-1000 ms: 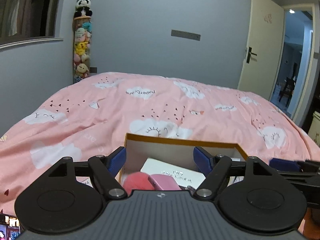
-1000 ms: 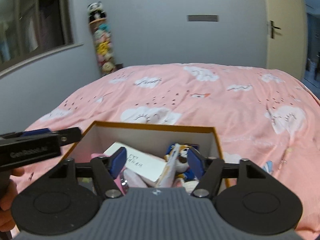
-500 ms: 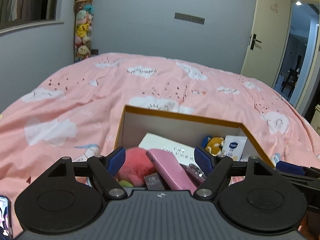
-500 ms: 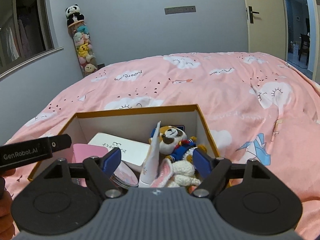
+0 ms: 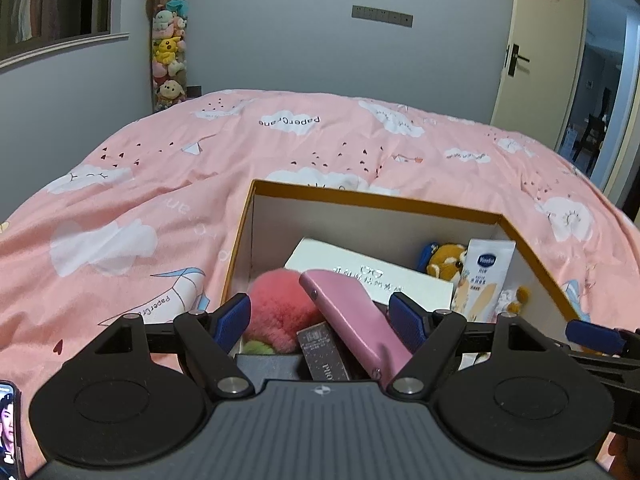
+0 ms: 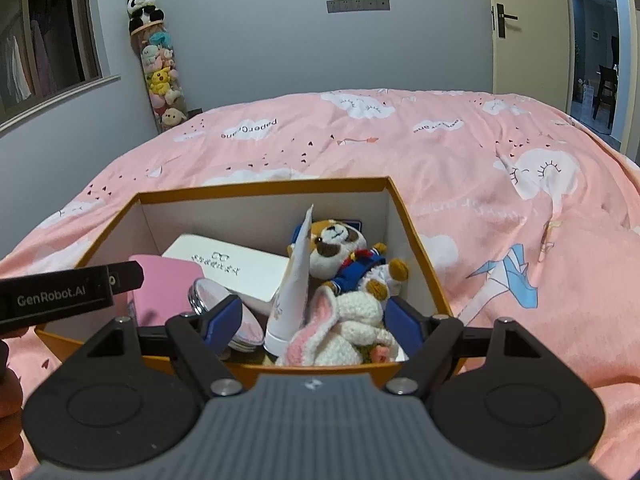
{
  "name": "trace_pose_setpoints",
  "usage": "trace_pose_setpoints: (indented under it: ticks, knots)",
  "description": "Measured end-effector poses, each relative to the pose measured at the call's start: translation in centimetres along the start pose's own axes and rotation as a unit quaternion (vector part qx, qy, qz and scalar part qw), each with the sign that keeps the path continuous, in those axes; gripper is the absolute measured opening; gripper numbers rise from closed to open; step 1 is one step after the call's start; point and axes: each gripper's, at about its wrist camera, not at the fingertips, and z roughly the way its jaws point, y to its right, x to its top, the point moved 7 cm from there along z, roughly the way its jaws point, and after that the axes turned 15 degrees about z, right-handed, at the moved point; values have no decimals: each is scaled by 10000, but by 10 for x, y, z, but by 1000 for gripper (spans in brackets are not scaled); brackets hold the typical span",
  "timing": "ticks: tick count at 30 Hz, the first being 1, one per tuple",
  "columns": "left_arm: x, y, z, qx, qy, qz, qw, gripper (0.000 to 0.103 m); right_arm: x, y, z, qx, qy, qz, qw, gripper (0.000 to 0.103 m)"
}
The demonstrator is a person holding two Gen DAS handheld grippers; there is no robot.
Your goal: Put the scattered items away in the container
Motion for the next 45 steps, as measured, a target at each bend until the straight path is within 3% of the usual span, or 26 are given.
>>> trace_pose_setpoints:
  ticks: [13,45]
  knots:
    - [-14,14,7,81,-375,353,9986,90,-13,-3,3,15,-74,-242,9997,83]
    - [-24,18,12,97,-463,443,9979,90,-16,0,6,18,29,-320,9995,85]
